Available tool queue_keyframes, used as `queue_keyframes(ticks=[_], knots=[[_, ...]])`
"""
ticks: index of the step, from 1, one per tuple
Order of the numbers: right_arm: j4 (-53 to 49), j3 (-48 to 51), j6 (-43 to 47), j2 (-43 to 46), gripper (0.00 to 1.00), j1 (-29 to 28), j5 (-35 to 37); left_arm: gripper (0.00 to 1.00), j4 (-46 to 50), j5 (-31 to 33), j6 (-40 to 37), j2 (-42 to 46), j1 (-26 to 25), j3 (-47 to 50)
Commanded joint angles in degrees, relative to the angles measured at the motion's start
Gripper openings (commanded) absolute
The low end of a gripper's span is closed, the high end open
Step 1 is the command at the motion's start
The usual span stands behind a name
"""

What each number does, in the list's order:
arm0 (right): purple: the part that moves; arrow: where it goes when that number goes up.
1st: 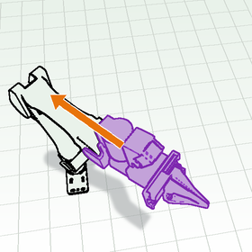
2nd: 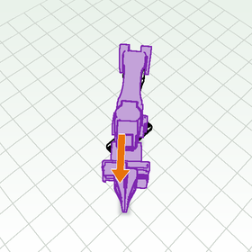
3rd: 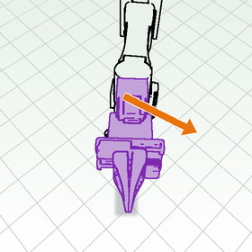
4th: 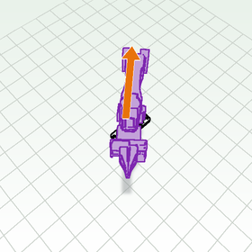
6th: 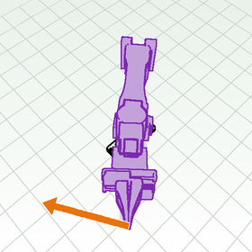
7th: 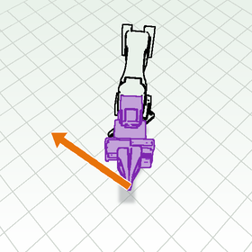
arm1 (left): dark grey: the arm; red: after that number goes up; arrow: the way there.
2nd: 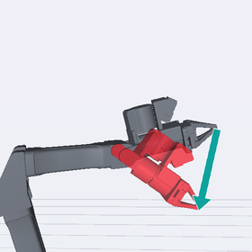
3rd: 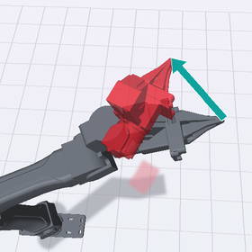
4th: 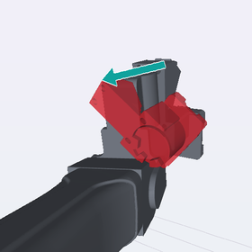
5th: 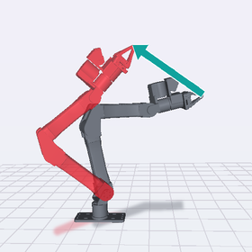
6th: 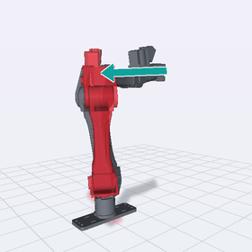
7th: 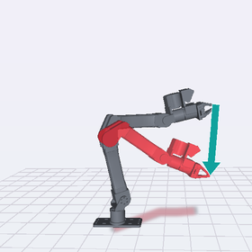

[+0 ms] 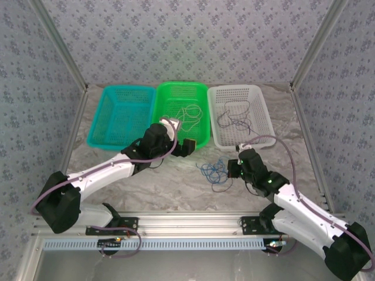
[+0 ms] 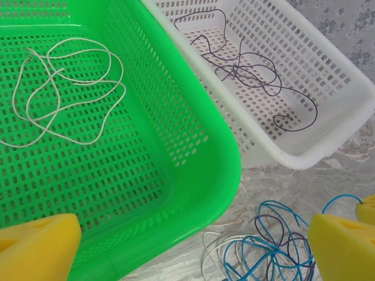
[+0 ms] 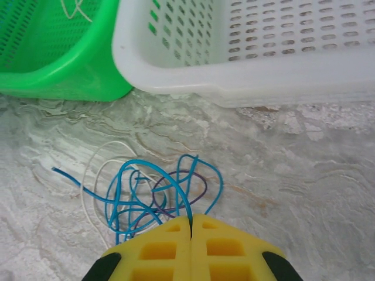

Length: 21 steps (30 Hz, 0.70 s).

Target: Untangle the cables

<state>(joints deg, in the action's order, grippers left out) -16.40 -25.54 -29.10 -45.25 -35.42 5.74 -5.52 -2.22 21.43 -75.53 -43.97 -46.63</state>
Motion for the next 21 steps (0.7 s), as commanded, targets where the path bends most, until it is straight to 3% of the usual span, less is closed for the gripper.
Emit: queue_keyframes(ticks=[1, 12, 21], knots=[[1.35, -2.72, 1.02, -0.51, 0.00, -0.52, -2.22, 0.99, 0.08, -2.07, -1.88, 0.45, -0.54, 0.33], [-3.02, -10.67, 7.67, -0.07, 0.00, -1.27, -8.07, 0.99, 0.75, -14.96, -9.89, -6.08, -3.91, -4.60], [-8.65, -14.22, 13.13, -0.01, 0.00, -1.58, -14.08, 0.90, 0.74, -22.42, -14.02, -11.74, -5.65, -8.90]])
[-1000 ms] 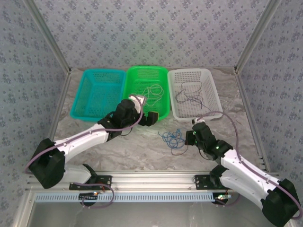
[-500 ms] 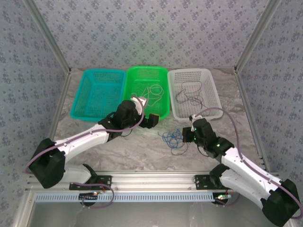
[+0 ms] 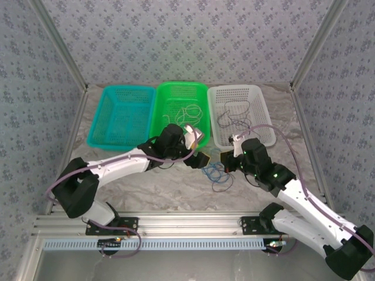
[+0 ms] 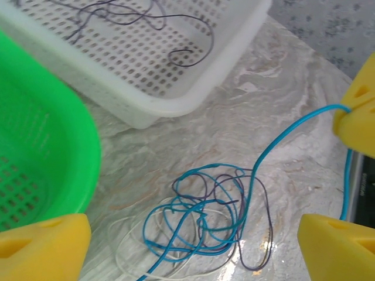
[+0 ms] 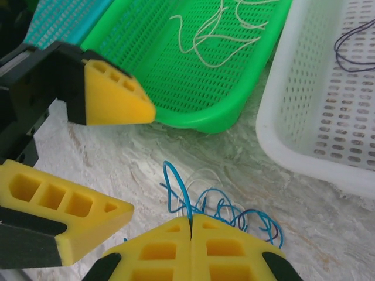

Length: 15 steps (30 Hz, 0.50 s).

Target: Untangle the cables

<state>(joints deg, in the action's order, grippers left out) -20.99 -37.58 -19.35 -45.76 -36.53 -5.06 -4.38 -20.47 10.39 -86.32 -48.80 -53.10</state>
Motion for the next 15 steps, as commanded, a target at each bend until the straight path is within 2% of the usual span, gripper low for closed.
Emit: queue_keyframes(ticks=[1, 7, 15], knots=[[-4.59, -2.43, 3.65, 0.68, 0.00, -0.39, -3.38, 0.90, -0.71, -4.56, -3.24, -1.26, -0.97, -2.61], [-4.73, -2.71, 5.41, 1.79, 0.00, -0.42, -4.85, 0.85, -3.63, -8.07, -3.44, -2.74, -1.96, -3.16], [-4.85, -2.81, 6.47, 3.50, 0.00, -0.41, -8.09, 0.61, -2.24, -8.00, -3.27, -5.65, -2.53, -5.65]])
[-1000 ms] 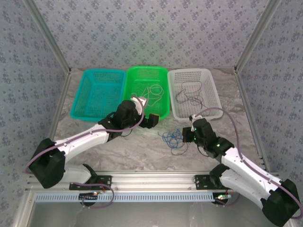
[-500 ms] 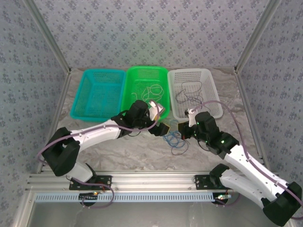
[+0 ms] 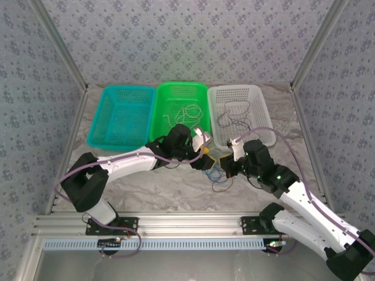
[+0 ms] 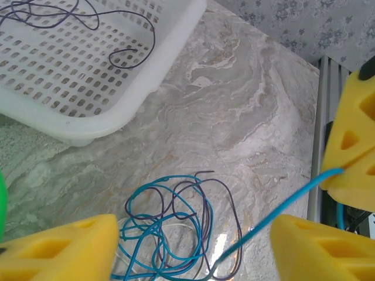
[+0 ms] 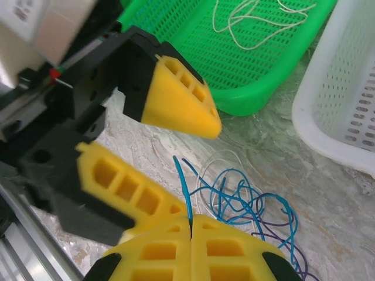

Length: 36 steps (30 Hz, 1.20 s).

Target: Untangle the cables

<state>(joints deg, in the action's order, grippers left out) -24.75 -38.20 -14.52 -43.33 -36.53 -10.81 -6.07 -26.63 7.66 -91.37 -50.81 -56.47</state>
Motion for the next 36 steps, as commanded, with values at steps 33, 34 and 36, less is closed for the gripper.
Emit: queue_keyframes(ticks=[33, 34, 36], knots=[[18.78, 14.07, -3.35, 8.20, 0.86, -1.84, 11.10, 0.02, -12.51, 8.53, 22.94, 6.50, 1.50, -4.19], [20.20, 14.62, -3.46, 7.51, 0.87, -2.04, 11.83, 0.02, -12.64, 8.45, 23.30, 6.76, 1.48, -4.49], [25.33, 16.04, -3.67, 5.67, 0.87, -2.38, 12.62, 0.02, -13.23, 8.01, 24.11, 7.27, 1.50, -4.87]])
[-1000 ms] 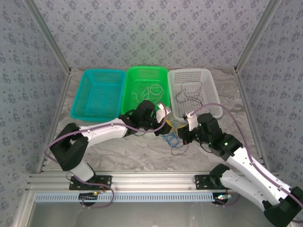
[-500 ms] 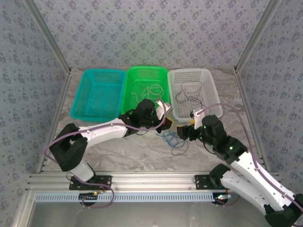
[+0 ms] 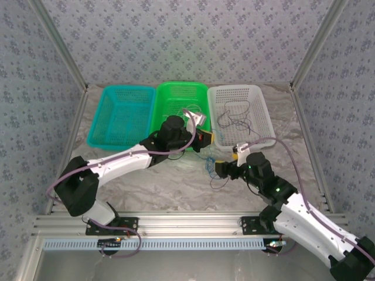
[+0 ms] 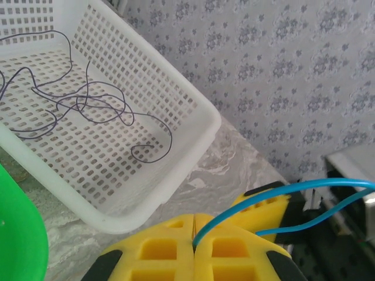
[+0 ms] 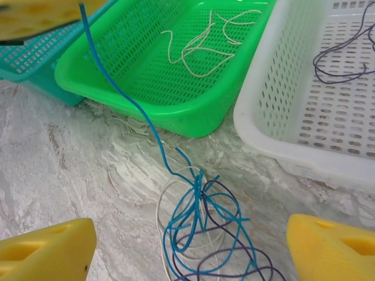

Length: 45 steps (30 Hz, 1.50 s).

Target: Untangle the cables

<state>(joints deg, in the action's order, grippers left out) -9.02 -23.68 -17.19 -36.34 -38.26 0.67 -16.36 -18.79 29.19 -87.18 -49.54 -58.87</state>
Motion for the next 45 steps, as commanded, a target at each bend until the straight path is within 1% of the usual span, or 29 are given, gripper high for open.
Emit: queue_keyframes(ticks=[1, 7, 12, 17, 20, 23, 24, 25, 27, 31, 34, 36, 40, 45], knots=[[12.09, 2.30, -0.99, -2.27, 0.88, -0.83, 1.32, 0.02, -3.30, -0.12, 3.06, 3.25, 0.23, -2.48], [24.42, 4.00, -0.85, -10.20, 0.91, -2.10, 3.88, 0.01, -5.34, -1.56, 5.92, 4.31, -0.10, -1.52], [28.45, 1.74, 0.58, -18.57, 0.93, -3.81, 7.55, 0.01, -9.36, -2.03, 8.92, 4.58, -0.97, -0.03], [34.40, 1.30, 0.80, -23.61, 0.94, -6.31, 12.15, 0.01, -11.33, -3.42, 11.34, 4.96, -1.94, 0.09], [34.92, 0.62, 0.32, -26.33, 0.90, -7.17, 12.49, 0.01, -12.88, -3.67, 12.66, 5.40, -2.53, 0.69], [30.03, -1.71, -1.18, -29.25, 0.80, -7.81, 12.06, 0.01, -14.28, -3.95, 13.82, 5.85, -2.86, 1.17], [28.01, -2.21, -2.16, -30.01, 0.77, -8.08, 12.63, 0.00, -14.56, -4.06, 13.96, 6.24, -2.85, 1.37], [26.78, -2.12, -3.02, -30.53, 0.77, -8.35, 12.94, 0.01, -14.54, -3.90, 13.92, 6.83, -2.87, 1.58], [26.21, -0.76, -4.39, -30.96, 0.73, -8.81, 12.96, 0.01, -14.30, -3.36, 13.74, 8.03, -2.84, 1.89], [22.16, 1.64, -8.05, -30.26, 0.58, -9.20, 12.92, 0.01, -11.67, -1.35, 11.58, 11.56, -2.84, 2.20], [19.64, 3.53, -9.92, -29.28, 0.51, -10.30, 12.34, 0.01, -9.06, 0.88, 9.09, 14.79, -2.72, 1.88], [17.36, 4.43, -10.94, -28.60, 0.51, -11.08, 12.33, 0.01, -7.23, 1.56, 7.60, 16.56, -2.45, 0.89], [15.26, 6.93, -12.73, -25.13, 0.56, -12.37, 13.84, 0.01, -3.36, 2.27, 4.34, 19.24, -2.23, -1.56], [13.33, 9.82, -13.83, -17.18, 0.68, -12.63, 16.91, 0.01, 2.84, 5.59, 1.11, 21.70, -0.69, -3.15]])
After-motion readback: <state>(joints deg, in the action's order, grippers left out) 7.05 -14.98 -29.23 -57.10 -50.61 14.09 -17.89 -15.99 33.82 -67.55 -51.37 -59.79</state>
